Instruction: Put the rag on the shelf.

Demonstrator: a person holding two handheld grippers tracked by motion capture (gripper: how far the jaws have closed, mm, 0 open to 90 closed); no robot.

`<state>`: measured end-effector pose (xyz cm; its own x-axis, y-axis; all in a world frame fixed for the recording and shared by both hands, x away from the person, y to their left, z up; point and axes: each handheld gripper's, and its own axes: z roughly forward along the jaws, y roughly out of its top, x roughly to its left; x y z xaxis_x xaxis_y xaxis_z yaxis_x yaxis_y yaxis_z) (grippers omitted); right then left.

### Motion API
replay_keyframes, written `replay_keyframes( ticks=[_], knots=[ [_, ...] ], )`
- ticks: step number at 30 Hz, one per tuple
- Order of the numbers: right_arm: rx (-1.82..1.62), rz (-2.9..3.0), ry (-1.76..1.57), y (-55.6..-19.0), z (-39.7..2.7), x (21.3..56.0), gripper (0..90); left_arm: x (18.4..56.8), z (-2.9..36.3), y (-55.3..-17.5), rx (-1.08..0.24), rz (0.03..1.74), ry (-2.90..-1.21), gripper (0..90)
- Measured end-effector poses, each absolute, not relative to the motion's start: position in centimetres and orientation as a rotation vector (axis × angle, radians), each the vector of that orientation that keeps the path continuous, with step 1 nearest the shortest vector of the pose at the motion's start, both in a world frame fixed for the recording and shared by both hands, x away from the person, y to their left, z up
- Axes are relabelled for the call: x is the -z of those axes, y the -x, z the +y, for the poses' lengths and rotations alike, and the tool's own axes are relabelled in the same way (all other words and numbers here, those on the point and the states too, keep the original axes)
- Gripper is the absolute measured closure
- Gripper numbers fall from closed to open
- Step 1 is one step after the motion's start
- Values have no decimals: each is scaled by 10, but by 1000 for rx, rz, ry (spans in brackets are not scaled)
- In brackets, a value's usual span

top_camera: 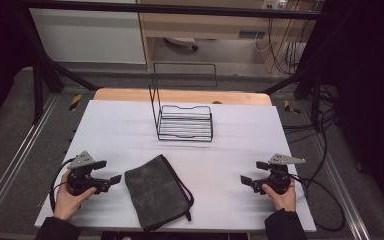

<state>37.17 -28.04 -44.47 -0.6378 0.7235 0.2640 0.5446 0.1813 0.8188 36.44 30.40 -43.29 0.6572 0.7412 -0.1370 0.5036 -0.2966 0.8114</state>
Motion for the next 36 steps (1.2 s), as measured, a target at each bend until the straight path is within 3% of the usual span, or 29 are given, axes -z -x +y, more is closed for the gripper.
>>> replay_keyframes(
  ticks=[17,23,33,36],
  knots=[
    [-1414,2283,-1214,-371,-275,443,8,422,289,-361,-338,980,-1959,160],
    [-1408,2293,-1212,-371,-272,444,9,423,274,-359,-343,992,-2002,262],
    [-1380,2322,-1211,-372,-263,446,17,429,264,-362,-291,1058,-2012,623],
    [-1369,2332,-1197,-372,-258,446,22,432,261,-362,-264,1072,-2030,677]
  ],
)
